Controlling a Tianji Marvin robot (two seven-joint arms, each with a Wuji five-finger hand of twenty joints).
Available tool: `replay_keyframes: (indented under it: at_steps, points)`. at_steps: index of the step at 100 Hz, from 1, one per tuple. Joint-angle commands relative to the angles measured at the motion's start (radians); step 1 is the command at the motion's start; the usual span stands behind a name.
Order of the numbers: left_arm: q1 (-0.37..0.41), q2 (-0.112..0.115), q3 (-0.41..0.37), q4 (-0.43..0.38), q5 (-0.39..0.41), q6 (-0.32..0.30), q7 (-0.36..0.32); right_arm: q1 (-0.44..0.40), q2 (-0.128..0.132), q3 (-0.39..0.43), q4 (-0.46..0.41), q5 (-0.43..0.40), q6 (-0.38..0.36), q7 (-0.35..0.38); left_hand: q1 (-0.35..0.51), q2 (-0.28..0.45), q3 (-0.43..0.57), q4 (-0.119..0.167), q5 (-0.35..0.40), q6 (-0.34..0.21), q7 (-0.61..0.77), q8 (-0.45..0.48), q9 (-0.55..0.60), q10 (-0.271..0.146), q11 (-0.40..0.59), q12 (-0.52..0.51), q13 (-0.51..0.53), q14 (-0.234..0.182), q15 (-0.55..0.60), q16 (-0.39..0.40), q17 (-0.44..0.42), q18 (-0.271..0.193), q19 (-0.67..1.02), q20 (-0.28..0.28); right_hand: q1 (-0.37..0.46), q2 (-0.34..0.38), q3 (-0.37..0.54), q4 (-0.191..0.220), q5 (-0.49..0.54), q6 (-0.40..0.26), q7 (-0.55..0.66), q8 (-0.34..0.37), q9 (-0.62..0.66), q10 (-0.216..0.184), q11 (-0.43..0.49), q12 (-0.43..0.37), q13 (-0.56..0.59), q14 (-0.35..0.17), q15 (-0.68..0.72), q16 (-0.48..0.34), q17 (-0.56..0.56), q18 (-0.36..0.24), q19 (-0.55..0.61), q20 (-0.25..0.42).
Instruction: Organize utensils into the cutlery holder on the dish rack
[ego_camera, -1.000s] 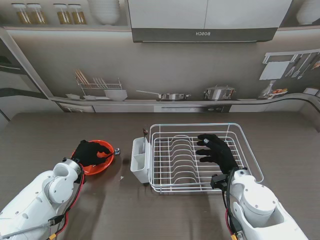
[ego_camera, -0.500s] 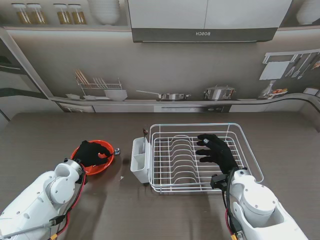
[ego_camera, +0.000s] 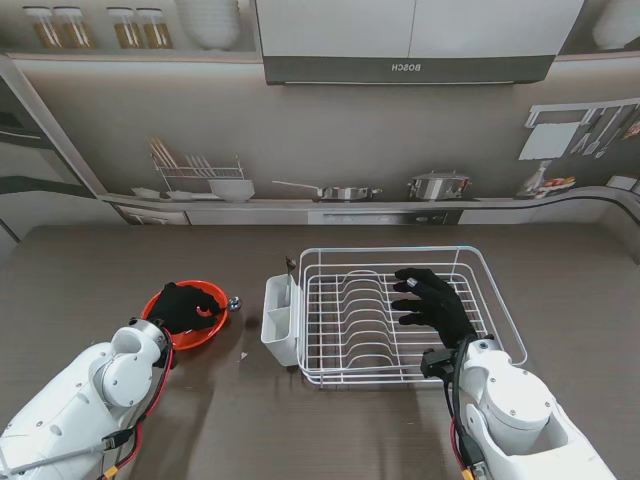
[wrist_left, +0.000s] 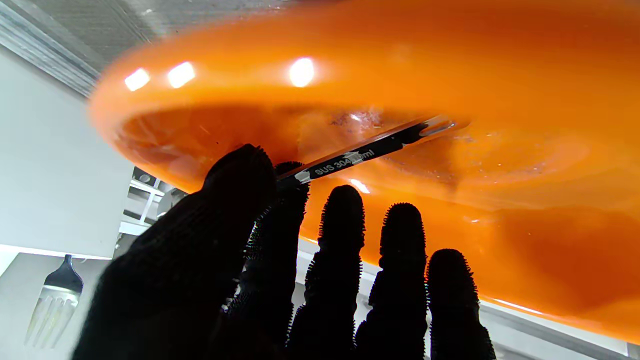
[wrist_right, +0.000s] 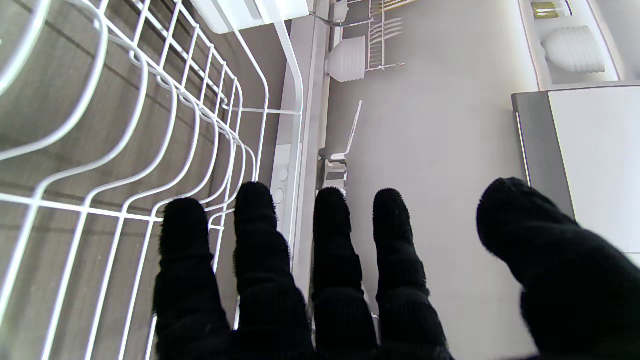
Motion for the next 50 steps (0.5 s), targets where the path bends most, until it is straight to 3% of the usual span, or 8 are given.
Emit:
replay_keyframes:
  at_steps: [1,50]
  points:
    - [-0.001,-0.008,0.002,0.001,-0.005,0.001,-0.018,-0.005,-0.005,-0.002,-0.006,0.0,0.002,0.013,0.043,-0.059,-0.014,-0.031,0.017,-0.009,0.014,-0.015,0.012,-0.018,-0.01,0.024,0.019,-0.002,0.031,0.021,-0.002,-0.028,0.038,-0.009,-0.023,0.016,-0.019,0.014,0.015,0.001,-0.011,-0.022,0.01,0.003,-0.008,-0.002,0.028,0.003,0.007,0.007,0.004,0.022,0.0,-0.004]
    - [-0.01,-0.017,0.017,0.013,-0.04,0.023,-0.012,-0.004,-0.005,-0.003,-0.005,0.0,0.004,0.013,0.083,-0.04,-0.055,-0.017,0.036,-0.053,0.157,-0.054,0.05,-0.016,-0.004,0.168,0.027,0.009,0.06,0.038,-0.004,-0.022,0.054,-0.003,-0.023,0.018,-0.018,0.014,0.015,0.001,-0.011,-0.022,0.01,0.004,-0.009,-0.002,0.028,0.003,0.007,0.008,0.004,0.023,0.0,-0.004]
